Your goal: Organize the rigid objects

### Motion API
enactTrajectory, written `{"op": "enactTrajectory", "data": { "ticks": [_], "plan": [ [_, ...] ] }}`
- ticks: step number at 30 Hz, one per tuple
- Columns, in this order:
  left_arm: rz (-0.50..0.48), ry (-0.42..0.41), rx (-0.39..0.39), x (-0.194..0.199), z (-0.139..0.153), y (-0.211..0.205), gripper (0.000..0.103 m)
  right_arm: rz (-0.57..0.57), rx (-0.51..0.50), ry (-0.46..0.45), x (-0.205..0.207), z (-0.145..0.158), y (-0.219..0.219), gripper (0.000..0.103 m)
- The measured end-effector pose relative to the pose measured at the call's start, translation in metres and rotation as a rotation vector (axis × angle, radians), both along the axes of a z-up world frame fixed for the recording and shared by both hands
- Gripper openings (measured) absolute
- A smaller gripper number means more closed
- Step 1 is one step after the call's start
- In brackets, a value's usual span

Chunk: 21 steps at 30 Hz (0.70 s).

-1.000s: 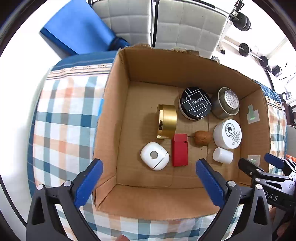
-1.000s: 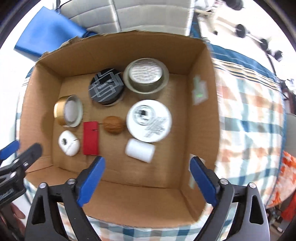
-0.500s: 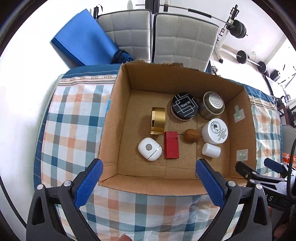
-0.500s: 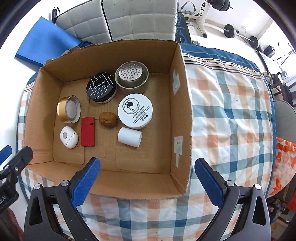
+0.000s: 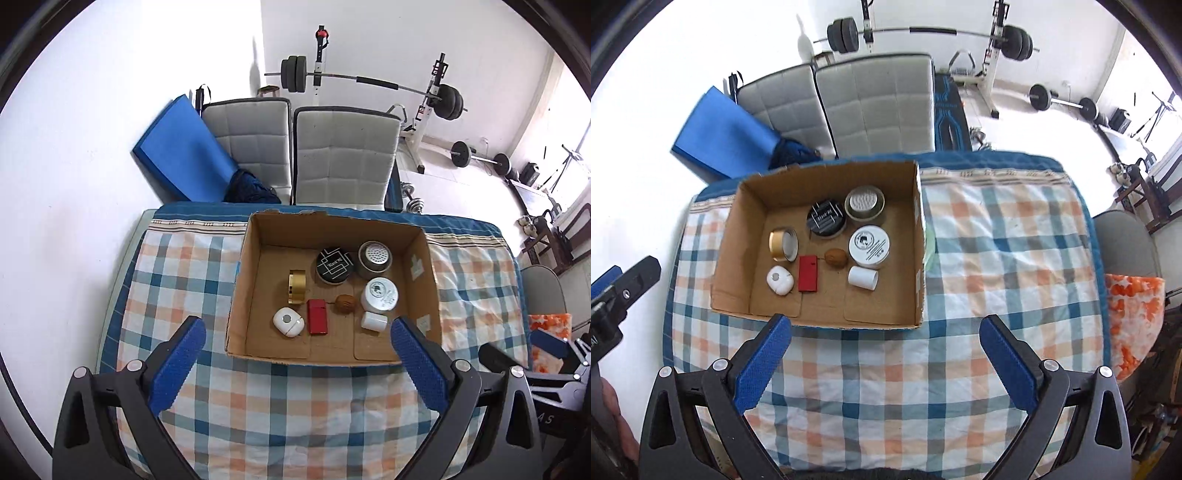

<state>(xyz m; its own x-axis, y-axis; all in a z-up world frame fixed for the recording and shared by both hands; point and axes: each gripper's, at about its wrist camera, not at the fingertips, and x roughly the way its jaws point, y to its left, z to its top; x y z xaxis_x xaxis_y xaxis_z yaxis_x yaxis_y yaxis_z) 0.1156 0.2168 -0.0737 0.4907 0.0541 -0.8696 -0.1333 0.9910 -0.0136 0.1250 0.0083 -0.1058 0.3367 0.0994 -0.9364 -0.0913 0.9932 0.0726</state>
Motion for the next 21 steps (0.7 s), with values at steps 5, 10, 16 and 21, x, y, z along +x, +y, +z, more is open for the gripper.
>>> {"op": "enactTrajectory", "data": {
  "ticks": [5,10,16,21],
  "plan": [
    [-0.005,-0.003,0.024,-0.024,0.024,-0.011,0.103,0.003,0.001,-0.048,-0.022,0.041,-0.008,0.103],
    [-0.003,0.023,0.029,-0.044,0.042,-0.018,0.103,0.02,0.004,-0.058,-0.046,0.067,-0.012,0.103],
    [0.007,0.015,-0.009,-0.066,0.065,-0.018,0.103,0.027,0.011,-0.057,-0.072,0.087,-0.017,0.103],
    [0.006,-0.002,-0.017,-0.078,0.08,-0.021,0.103,0.022,0.014,-0.076,-0.085,0.106,-0.023,0.103]
  ]
}}
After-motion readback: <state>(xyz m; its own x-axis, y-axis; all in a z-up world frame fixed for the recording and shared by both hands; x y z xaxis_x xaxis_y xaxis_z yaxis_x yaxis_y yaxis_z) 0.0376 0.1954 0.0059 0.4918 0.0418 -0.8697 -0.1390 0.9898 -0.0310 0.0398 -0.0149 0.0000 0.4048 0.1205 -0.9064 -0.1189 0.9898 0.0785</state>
